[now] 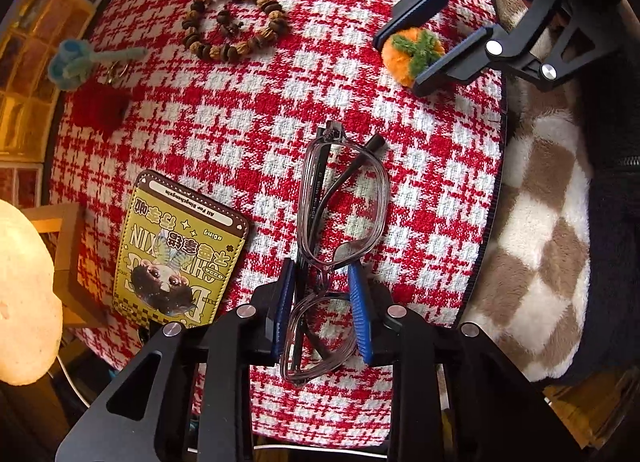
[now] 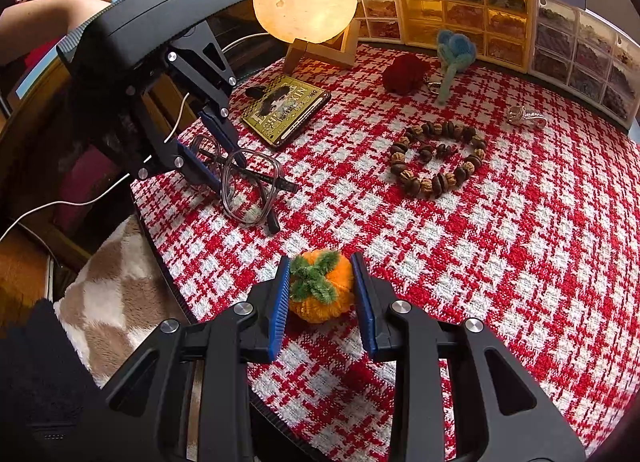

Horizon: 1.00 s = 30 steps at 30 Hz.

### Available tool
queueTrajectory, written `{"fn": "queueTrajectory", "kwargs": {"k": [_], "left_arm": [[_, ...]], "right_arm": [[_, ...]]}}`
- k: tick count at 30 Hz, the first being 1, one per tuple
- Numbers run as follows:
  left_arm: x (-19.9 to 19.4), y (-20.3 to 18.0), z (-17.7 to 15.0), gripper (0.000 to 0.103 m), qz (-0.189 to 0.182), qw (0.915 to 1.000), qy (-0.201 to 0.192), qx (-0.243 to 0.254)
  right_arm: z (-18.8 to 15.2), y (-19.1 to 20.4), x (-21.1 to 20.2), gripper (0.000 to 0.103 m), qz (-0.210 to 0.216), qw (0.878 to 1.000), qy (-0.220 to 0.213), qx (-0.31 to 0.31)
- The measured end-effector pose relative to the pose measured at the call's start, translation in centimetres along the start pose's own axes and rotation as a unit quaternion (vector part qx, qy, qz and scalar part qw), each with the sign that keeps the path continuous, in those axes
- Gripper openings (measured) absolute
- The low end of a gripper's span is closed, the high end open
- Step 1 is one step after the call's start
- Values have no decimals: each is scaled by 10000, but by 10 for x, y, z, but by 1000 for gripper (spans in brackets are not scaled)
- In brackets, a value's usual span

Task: Organize jewelry
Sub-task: 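Move left tool to the grey eyeglasses and close on them, then lift the eyeglasses with left tool while right tool lifts the pumpkin toward the blue box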

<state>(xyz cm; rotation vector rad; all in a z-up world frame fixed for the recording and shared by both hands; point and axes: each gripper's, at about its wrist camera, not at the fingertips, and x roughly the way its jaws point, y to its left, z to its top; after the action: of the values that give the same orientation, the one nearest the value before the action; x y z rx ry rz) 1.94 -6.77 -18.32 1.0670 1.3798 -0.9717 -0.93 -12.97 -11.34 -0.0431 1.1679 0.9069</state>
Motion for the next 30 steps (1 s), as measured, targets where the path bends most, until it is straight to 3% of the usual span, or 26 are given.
{"fn": "queueTrajectory", "kwargs": {"k": [13, 21, 30], "left_arm": [[-1, -16, 6, 27, 218, 9997, 40, 138], [-16, -14, 4, 27, 205, 9998, 23, 46], [-22, -13, 0, 27, 246, 9997, -63, -34]], "right_arm": [[-2, -4, -1, 30, 72, 9997, -128, 212], [-5, -23, -4, 29, 573, 9948, -293, 791], [1, -16, -6, 29, 334, 9971, -293, 624]]}}
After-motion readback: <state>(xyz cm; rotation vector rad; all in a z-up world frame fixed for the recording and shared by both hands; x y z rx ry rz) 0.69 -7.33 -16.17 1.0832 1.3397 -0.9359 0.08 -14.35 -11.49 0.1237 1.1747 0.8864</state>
